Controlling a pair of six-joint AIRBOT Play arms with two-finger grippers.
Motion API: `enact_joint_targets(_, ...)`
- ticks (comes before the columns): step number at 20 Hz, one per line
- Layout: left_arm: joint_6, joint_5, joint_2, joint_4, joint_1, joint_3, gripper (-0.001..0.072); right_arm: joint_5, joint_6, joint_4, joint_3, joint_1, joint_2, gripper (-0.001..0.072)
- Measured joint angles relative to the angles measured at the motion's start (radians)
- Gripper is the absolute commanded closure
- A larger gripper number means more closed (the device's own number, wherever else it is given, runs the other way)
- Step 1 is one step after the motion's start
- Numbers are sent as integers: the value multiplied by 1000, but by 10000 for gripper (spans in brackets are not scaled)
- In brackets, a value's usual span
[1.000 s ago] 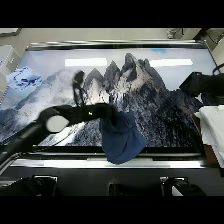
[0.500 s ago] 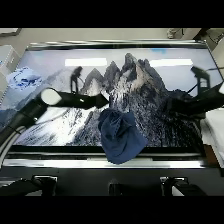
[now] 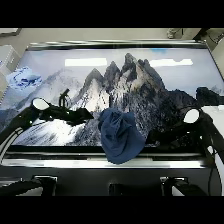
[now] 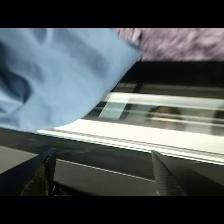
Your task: Fold the clothes and pants, and hang the long-sleeved shirts on hangers.
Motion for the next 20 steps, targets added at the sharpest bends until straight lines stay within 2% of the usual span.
enact_joint_targets(5,111,135,-76,-203,-107,-76,-7,-39,-41,48,-71,0,0,5)
enact_joint_targets(11,171,272,-122,-291,-97,-63,-7,-50,-50,71,-85,0,0,6)
enact_joint_targets(15,201,298,-149,-302,-48,-16,50,-55,-52,78,-87,0,0,6)
enact_joint_targets(20,209,248,-228,-304,-26,16,49,-59,-52,85,-87,0,0,8)
